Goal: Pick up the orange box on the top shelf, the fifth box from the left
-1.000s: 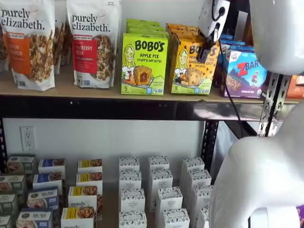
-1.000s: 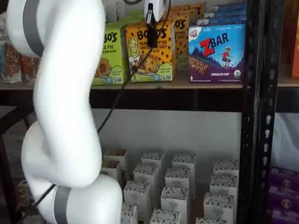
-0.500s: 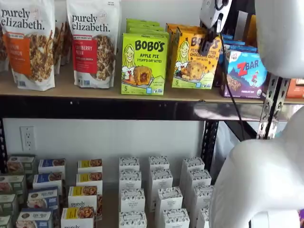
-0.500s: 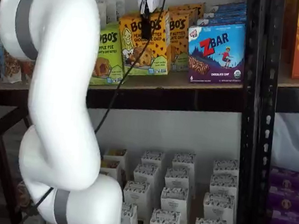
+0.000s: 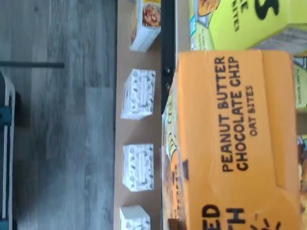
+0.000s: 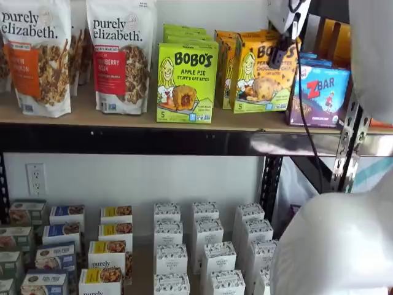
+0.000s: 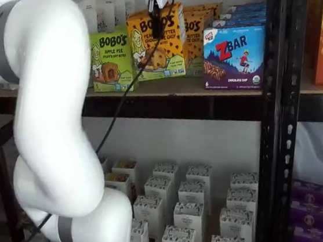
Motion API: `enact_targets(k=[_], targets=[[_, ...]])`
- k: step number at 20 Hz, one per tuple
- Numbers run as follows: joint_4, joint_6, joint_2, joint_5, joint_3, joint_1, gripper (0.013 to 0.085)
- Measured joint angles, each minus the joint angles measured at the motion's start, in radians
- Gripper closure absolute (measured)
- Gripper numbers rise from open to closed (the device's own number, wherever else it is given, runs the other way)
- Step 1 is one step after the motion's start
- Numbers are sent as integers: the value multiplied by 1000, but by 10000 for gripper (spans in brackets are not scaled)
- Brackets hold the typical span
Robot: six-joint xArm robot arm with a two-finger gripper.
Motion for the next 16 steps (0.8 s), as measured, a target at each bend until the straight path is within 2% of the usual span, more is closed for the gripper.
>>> enact_targets(k=[7,16], targets=[[-50,-32,-16,138,-32,-24,610],[-82,-52,-47,192,-23,-35,610]])
